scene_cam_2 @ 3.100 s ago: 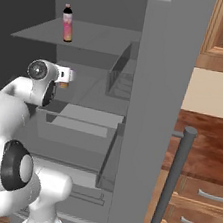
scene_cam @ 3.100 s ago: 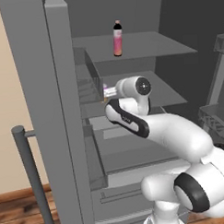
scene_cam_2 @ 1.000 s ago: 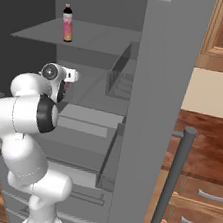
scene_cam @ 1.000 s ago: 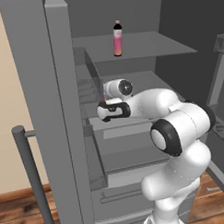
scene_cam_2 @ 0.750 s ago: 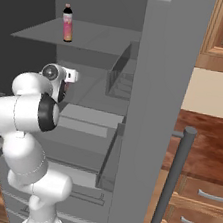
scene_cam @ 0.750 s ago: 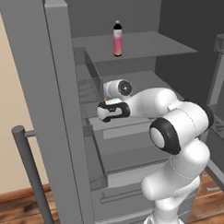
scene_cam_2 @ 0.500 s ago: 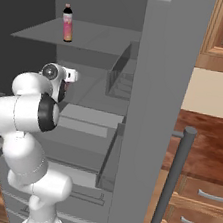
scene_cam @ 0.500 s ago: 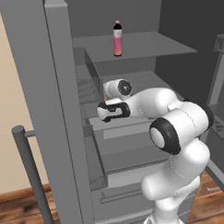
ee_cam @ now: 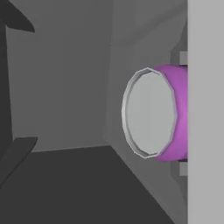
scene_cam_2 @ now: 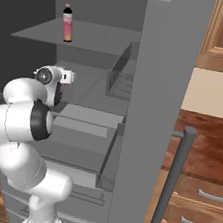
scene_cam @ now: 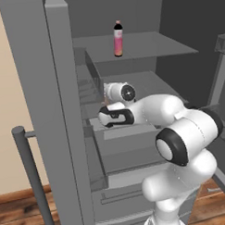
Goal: Open the fridge, grab two sodas, and place both sodas inside the bowl with ice on the dining counter.
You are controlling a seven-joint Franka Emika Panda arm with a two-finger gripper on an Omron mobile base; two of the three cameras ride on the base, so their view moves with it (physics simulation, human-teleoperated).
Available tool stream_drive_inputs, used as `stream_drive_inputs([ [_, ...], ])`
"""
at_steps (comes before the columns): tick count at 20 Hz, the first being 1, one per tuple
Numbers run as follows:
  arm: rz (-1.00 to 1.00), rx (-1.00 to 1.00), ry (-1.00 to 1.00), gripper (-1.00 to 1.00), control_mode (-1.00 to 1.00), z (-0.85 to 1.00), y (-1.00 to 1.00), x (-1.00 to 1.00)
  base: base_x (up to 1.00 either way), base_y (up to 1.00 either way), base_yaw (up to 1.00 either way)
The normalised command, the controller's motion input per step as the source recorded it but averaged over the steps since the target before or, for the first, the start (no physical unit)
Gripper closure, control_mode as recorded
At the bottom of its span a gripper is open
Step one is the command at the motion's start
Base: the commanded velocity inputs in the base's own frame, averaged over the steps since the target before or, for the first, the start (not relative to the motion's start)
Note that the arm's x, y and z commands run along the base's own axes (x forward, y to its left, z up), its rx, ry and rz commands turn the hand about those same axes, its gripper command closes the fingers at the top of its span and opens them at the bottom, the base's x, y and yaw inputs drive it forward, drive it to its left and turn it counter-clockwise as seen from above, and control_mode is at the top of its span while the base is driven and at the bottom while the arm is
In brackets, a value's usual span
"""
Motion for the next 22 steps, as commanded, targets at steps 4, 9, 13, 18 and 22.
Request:
stream_drive_inputs([
  [4,0.01,0.08,-0.09,1.00,-1.00,0.13,-0.09,-0.63,0.00,0.00,0.00],
  [9,0.00,0.07,0.00,1.00,-1.00,0.27,-0.07,-0.63,0.00,0.00,0.00],
  [13,0.00,0.01,0.14,1.00,-1.00,0.67,-0.12,-0.36,0.00,0.00,0.00],
  [18,-0.01,0.00,0.33,1.00,-1.00,0.57,-0.22,-0.13,0.00,0.00,0.00],
  [22,-0.01,0.00,0.34,1.00,-1.00,0.25,-0.18,-0.37,0.00,0.00,0.00],
])
